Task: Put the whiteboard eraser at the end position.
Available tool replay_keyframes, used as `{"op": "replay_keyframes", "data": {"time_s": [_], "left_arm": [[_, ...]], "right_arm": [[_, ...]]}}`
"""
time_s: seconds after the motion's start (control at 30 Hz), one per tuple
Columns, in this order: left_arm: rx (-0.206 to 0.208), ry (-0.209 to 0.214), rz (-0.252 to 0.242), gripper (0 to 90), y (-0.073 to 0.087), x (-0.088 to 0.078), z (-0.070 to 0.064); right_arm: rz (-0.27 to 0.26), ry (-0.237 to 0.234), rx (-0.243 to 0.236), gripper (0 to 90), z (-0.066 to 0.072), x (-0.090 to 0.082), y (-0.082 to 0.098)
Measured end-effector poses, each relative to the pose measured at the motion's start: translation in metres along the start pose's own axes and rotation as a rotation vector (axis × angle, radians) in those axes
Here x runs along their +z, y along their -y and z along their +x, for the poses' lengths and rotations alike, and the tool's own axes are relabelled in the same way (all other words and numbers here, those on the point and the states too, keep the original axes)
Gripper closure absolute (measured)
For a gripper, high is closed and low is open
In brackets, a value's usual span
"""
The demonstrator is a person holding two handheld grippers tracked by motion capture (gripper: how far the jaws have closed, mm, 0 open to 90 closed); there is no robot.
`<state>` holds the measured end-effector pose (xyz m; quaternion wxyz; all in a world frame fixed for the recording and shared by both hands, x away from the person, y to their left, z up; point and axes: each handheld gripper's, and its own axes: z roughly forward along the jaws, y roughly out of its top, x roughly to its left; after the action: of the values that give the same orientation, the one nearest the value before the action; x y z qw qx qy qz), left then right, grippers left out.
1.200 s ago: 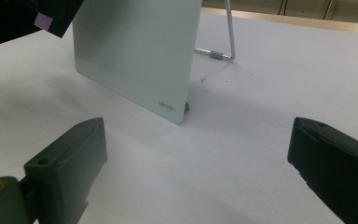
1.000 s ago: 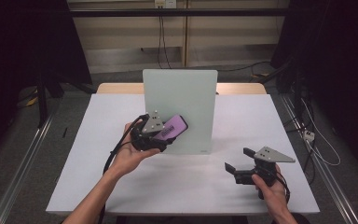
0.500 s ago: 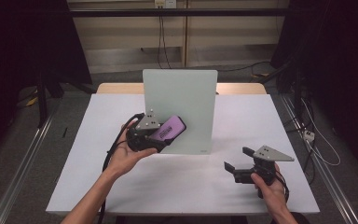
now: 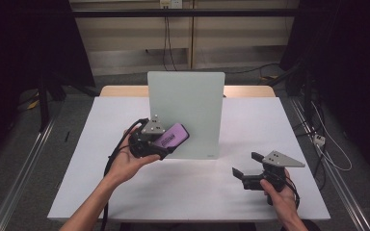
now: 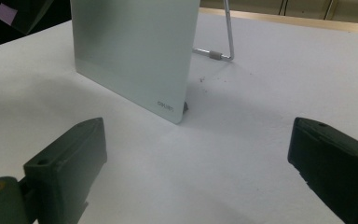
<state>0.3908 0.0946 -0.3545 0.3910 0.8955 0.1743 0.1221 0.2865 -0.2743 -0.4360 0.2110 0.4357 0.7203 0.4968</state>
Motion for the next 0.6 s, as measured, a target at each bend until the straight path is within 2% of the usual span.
{"op": "replay_keyframes", "data": {"time_s": [0.1,0.17,0.37,0.6], "left_arm": [[-0.018,0.003,-0.017,41.1,0.003,-0.003,-0.001],[-0.007,0.005,0.004,41.1,0.005,-0.005,0.0],[-0.023,-0.005,0.004,41.1,0.009,-0.007,-0.001],[-0.009,-0.001,0.029,41.1,0.011,-0.011,-0.006]], "right_arm": [[0.001,0.002,0.001,4.5,-0.001,0.0,0.0],[0.0,-0.001,0.003,4.5,-0.001,0.001,0.0],[0.001,-0.002,0.015,4.6,-0.001,0.001,0.001],[-0.005,-0.003,0.007,4.3,0.0,-0.002,0.0]]}}
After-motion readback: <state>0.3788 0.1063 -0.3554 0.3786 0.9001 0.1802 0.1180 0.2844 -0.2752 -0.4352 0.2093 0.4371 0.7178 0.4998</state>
